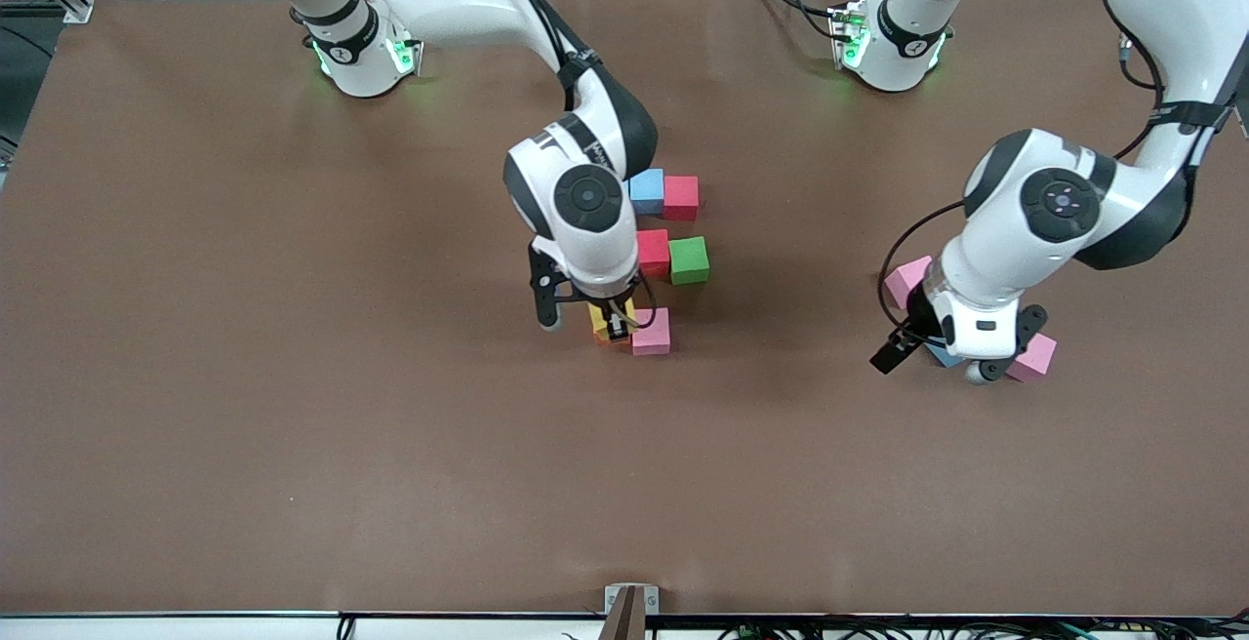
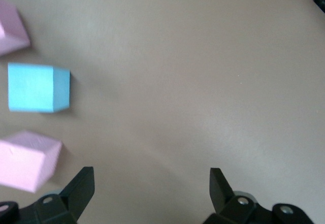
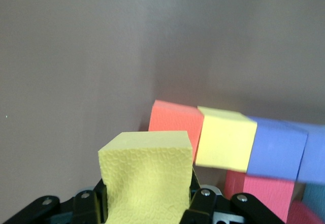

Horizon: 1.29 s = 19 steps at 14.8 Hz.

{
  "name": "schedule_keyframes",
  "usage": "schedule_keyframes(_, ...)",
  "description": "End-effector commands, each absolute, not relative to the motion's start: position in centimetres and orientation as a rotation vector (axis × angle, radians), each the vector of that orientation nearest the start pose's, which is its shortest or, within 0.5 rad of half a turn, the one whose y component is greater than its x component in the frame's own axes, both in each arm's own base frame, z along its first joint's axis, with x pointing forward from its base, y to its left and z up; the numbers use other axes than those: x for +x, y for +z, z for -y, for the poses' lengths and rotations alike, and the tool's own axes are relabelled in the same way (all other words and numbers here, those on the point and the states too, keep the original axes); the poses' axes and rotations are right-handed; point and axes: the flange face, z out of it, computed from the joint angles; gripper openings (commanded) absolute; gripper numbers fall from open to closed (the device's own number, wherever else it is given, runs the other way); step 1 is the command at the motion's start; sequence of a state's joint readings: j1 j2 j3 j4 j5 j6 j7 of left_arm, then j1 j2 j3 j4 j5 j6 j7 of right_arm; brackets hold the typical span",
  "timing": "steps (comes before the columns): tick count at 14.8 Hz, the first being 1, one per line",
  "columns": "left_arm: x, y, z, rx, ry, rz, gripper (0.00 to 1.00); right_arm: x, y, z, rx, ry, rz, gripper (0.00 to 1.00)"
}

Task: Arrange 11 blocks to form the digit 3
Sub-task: 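Carry the yellow cube toward the shape while the left gripper withdraws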

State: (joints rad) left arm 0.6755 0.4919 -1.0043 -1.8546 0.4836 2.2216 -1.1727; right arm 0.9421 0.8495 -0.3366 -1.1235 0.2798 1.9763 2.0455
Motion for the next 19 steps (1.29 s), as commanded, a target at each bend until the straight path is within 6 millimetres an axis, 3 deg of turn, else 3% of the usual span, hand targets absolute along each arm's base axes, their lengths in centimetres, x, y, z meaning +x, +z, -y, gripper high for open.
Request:
schedule_keyframes(1,61.6,38.1,12.1,-3.113,-0.191,0.833,1.00,58.3,31.7,-53.2,-2.251,-0.049,-2.099,0.00)
schedule_keyframes(3,61.7,38.1,11.5,-3.136,-0.197,0.700,1.00,58.1,31.5,-54.0,-2.217,-0.054,-2.118,0.00)
schedule_keyframes(5,61.8,39.2,8.9,-3.118,-0.219,0.685,1.00,58.1,32.2,-54.8,-2.158,-0.043,-2.139,0.00)
schedule_keyframes(9,61.0,41.1,3.7,-3.110,-0.092,0.294,0.99,57.9,31.7,-56.6,-2.047,-0.017,-2.153,0.00)
schedule_keyframes(11,60.9,42.6,1.8,-3.083,-0.006,0.223,0.99,57.7,31.1,-57.3,-2.010,-0.003,-2.159,0.00)
schedule_keyframes(14,60.9,45.1,-1.3,-3.054,0.108,0.105,0.99,57.6,30.8,-57.9,-1.968,0.011,-2.143,0.00)
schedule_keyframes(16,60.6,48.6,-3.4,-3.092,0.120,0.068,0.99,57.5,30.0,-58.3,-1.946,0.022,-2.144,0.00)
schedule_keyframes(19,59.1,52.4,-8.3,-3.169,0.122,0.017,1.00,56.9,28.9,-59.1,-1.948,0.020,-2.140,0.00)
